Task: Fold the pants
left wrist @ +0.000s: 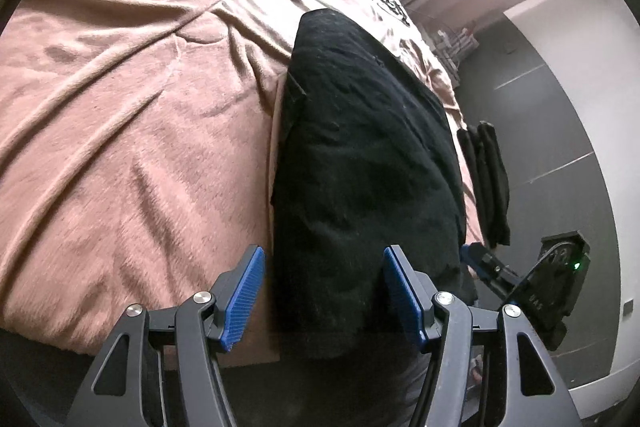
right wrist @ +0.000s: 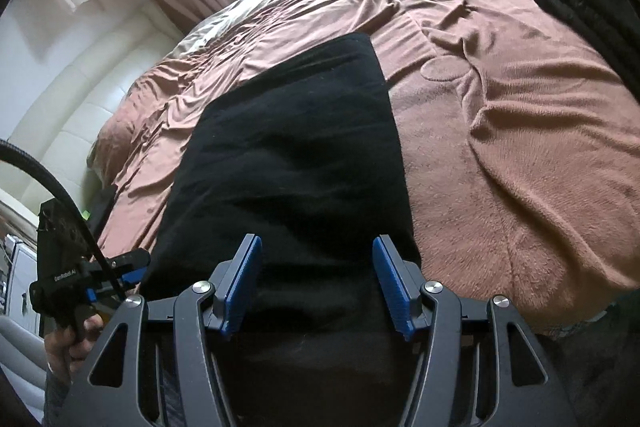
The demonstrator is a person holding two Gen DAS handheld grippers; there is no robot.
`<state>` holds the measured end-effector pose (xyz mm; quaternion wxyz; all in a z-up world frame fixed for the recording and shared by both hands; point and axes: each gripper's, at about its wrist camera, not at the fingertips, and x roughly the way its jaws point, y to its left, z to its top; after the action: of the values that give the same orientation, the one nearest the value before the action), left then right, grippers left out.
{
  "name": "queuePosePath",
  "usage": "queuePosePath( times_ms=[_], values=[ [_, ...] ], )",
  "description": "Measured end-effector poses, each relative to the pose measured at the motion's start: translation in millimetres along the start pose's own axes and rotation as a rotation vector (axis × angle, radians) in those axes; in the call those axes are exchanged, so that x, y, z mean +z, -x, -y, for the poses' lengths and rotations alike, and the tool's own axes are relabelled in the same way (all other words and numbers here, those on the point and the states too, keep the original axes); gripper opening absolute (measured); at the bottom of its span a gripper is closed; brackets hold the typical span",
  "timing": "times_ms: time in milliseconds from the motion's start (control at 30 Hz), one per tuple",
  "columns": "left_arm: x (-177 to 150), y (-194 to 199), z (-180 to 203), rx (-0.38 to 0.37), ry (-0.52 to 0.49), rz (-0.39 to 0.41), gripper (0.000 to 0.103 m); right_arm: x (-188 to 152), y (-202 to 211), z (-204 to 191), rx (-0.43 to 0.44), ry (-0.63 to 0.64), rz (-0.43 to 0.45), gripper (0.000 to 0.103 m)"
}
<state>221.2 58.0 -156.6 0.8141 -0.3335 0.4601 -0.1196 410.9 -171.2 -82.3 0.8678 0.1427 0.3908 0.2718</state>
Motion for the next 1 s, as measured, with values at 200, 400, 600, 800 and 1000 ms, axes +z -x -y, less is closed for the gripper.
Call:
queuePosePath(
  times_ms=[200, 400, 600, 800, 1000],
  values=[
    [5.8, -7.0, -3.3, -0.022, 0.008, -0.004, 0.063, -6.1, -11.1, 13.5, -0.045, -0.027, -0.025, 0.018],
    [21.6, -12.5, -8.8, -0.039, 0.022, 0.000, 0.063, 4.7, 6.2, 17.0, 0.013, -0.066, -0.013, 0.017],
    [37.4, -22.0, -10.3, -0.060, 0.027, -0.005, 0.063, 17.5, 17.9, 21.1, 0.049, -0.073, 0.041, 0.057],
    [43.8, -33.2, -11.7, -0.095, 0.041, -0.020, 0.063, 24.3, -11.1, 30.9, 0.064, -0.094, -0.049, 0.057],
    [44.7, -37.7, -13.2, -0.114, 0.034, -0.013, 0.060, 32.6, -46.2, 38.0, 0.106, -0.144, -0.124, 0.057]
  ],
)
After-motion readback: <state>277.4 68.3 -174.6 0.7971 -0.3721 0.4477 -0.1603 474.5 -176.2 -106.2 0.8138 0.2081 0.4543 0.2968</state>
